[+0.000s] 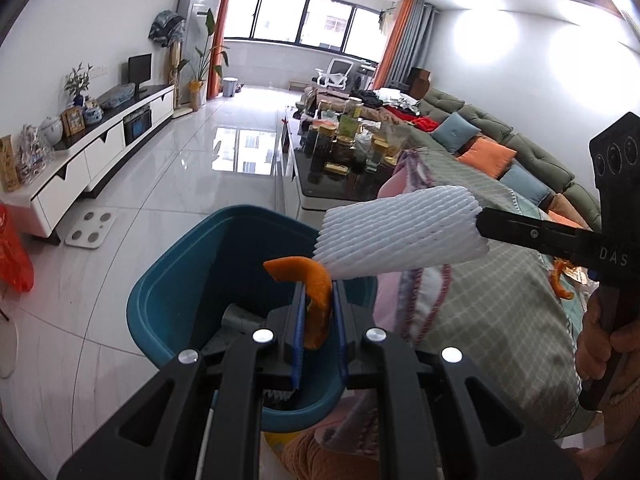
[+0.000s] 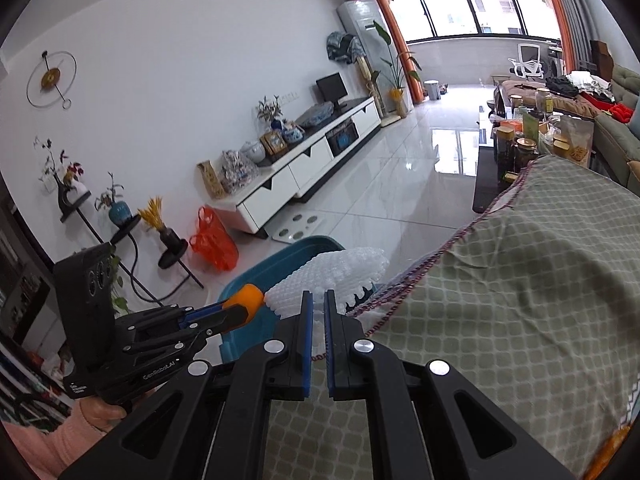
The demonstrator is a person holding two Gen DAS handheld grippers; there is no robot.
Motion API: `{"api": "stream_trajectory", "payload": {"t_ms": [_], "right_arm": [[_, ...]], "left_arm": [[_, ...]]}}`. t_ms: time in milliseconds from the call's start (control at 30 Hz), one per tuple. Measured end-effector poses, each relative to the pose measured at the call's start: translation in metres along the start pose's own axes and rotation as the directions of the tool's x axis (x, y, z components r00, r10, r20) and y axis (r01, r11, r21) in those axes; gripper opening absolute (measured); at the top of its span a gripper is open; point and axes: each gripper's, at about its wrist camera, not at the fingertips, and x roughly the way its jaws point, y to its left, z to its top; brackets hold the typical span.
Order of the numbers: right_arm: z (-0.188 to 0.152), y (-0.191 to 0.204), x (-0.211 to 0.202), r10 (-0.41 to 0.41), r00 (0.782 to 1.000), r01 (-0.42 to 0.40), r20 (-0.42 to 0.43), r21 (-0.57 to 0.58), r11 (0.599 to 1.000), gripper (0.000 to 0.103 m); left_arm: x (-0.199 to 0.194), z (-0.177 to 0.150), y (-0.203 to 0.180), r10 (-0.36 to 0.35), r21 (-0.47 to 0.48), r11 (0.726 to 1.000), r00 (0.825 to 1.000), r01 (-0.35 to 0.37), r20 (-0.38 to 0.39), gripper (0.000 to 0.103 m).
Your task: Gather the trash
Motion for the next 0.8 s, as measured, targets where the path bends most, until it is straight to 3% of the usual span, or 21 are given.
{"api": "stream_trajectory", "payload": {"t_ms": [567,600,667,700,800], "right_arm": [[0.007,0.014,0.048,-0.012,0.995,0.009,-0.096,-0.028,1.0,0.01],[0.007,0.014,0.05,-0.011,0.995,0.008,-0.099,-0.028,1.0,0.011],[0.007,0.015,0.051,-0.007,0.995,0.004,-0.101,-0.025,1.0,0.018],[0.007,0.014,0.05,-0.004,0.995,0.002,-0.099,-0.02,1.0,0.02],[0.006,0.012,0.047,0.0,0.995,-0.001,-0.096,-0.014,1.0,0.02]], "left_arm": [[0.038,-0.004,0.02,0.039,-0.047,0.998,0.997,-0.042,-0.065,0.017],[0.04,-0.004,0.02,0.039,-0.049,0.998,0.997,-0.043,-0.067,0.019],[0.042,-0.004,0.023,0.043,-0.057,0.997,0.997,-0.046,-0.069,0.034],[0.042,-0.004,0.024,0.044,-0.064,0.997,0.997,-0.048,-0.067,0.035],[0.042,-0.005,0.025,0.042,-0.086,0.995,0.997,-0.047,-0.065,0.049]]}}
